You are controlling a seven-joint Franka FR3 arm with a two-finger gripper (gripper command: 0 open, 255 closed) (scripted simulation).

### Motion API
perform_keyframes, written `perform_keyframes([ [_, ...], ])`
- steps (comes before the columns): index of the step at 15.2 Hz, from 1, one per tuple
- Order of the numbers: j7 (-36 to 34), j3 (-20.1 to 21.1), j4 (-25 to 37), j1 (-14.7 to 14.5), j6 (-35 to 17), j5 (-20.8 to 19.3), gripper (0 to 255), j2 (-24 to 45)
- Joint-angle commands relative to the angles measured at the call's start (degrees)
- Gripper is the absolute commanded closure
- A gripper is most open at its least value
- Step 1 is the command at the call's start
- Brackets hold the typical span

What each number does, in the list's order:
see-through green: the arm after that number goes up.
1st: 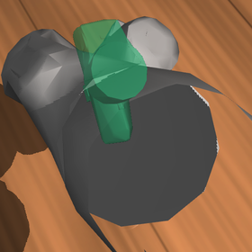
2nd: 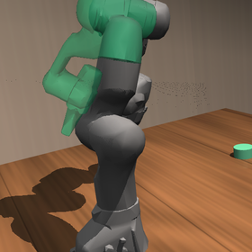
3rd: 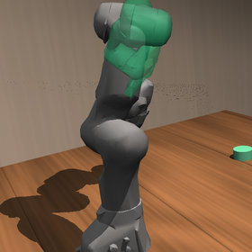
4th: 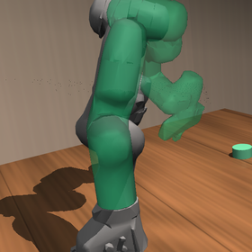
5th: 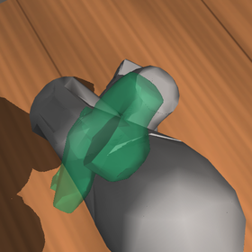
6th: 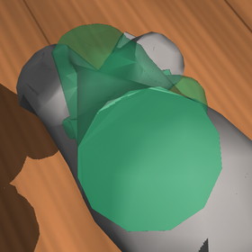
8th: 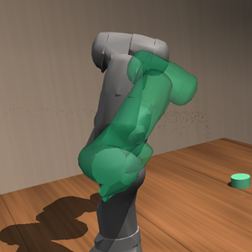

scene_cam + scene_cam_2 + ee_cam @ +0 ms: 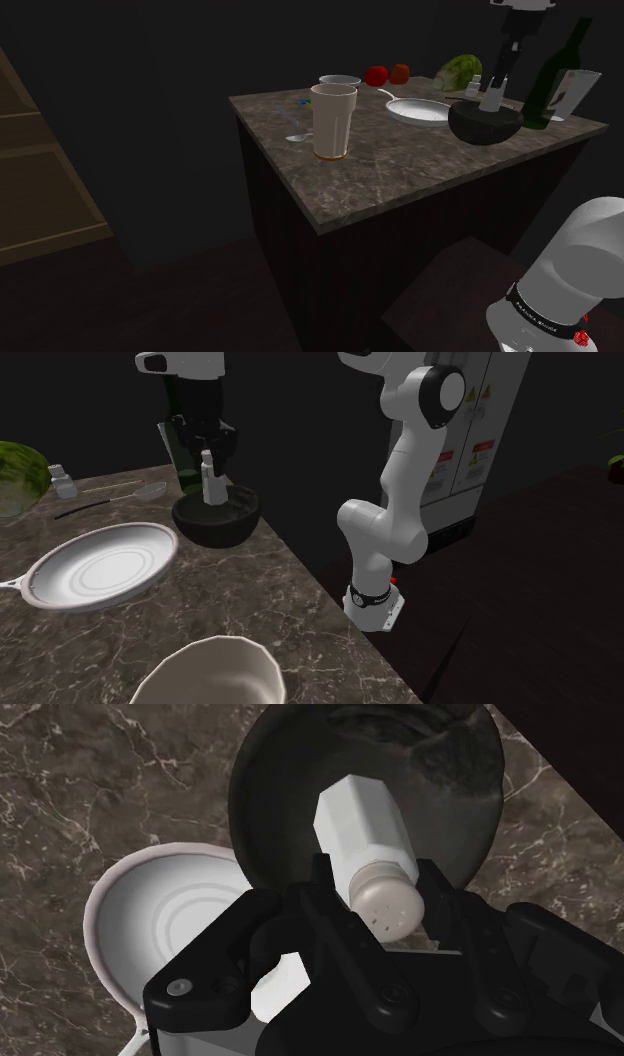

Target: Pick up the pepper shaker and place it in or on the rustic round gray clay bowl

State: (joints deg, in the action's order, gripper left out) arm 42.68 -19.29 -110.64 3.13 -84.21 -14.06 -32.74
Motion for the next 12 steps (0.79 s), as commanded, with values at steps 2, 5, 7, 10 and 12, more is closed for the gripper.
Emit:
perform_keyframes([
  [2,0.0,0.0,-0.1,0.0,-0.1,0.0,255,0.0],
  [5,0.0,0.0,0.0,0.0,-0.1,0.0,0,0.0],
  [7,0.0,0.0,0.0,0.0,-0.1,0.0,0,0.0],
  [10,0.2,0.2,2.5,-0.1,1.8,0.2,0,0.8],
  [12,0.7,0.5,8.0,-0.4,5.5,0.7,0,2.5],
])
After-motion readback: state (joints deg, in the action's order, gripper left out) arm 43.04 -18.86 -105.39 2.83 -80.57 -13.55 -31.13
